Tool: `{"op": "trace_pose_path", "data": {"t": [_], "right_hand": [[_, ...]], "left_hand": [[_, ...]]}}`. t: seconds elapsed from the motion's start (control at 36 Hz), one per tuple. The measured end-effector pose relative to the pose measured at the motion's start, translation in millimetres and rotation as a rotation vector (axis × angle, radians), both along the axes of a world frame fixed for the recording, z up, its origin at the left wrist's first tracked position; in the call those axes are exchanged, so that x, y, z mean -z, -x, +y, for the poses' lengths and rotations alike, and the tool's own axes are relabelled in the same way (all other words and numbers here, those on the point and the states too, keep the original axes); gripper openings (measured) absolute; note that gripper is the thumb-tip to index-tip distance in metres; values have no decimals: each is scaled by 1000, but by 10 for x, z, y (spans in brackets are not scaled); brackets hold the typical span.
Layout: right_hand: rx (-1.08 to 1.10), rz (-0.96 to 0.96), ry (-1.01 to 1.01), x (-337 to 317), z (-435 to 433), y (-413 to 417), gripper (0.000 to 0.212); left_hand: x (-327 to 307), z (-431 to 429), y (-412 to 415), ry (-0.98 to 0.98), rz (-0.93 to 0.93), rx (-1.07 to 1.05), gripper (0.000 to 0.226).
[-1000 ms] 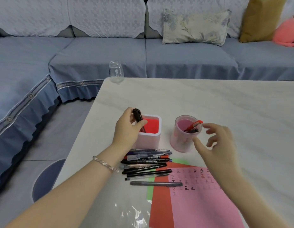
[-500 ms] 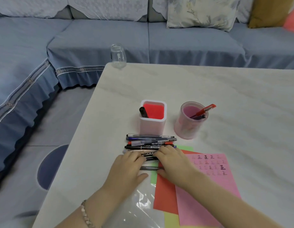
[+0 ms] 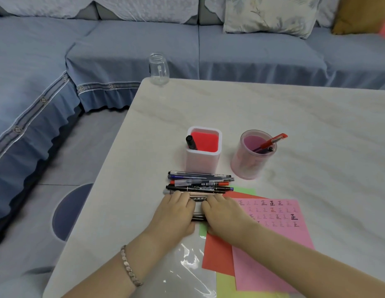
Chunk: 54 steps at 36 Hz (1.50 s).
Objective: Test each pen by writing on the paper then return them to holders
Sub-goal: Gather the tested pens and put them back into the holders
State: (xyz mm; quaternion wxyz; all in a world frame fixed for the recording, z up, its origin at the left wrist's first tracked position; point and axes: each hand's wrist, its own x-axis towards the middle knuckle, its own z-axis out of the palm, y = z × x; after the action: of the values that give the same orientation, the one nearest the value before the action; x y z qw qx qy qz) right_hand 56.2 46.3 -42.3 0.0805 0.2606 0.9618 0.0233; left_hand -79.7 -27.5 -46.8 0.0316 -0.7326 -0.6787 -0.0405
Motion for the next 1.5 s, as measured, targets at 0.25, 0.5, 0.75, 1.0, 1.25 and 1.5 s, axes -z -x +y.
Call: {"op": "trace_pose_path", "data": {"t": [0.25,0.5,0.75,1.0,1.25,1.5], "right_hand": [[-75,119,-76,-46,78,-114,23],[-5,-26,355,-205,31,-224,38],[181,118,483,-244,-46,-223,25],[433,703,1372,-757,-260,-300,27],[506,811,1488,-915,-335,-338,33],[694,902,1708,-923,-333,-369,52]], "left_hand": [[-203,-54,14,42,-298,-77,20],[-245,-143,90,14,-557,-166,10],[-205,-305,113,-62,-1161,-542,23],[-712,-212,-224,105,-1748,-388,22],[-990,-99,-511,144,-1851,-308,30],[-953,-5,-560,252,-1970,-469,30]]}}
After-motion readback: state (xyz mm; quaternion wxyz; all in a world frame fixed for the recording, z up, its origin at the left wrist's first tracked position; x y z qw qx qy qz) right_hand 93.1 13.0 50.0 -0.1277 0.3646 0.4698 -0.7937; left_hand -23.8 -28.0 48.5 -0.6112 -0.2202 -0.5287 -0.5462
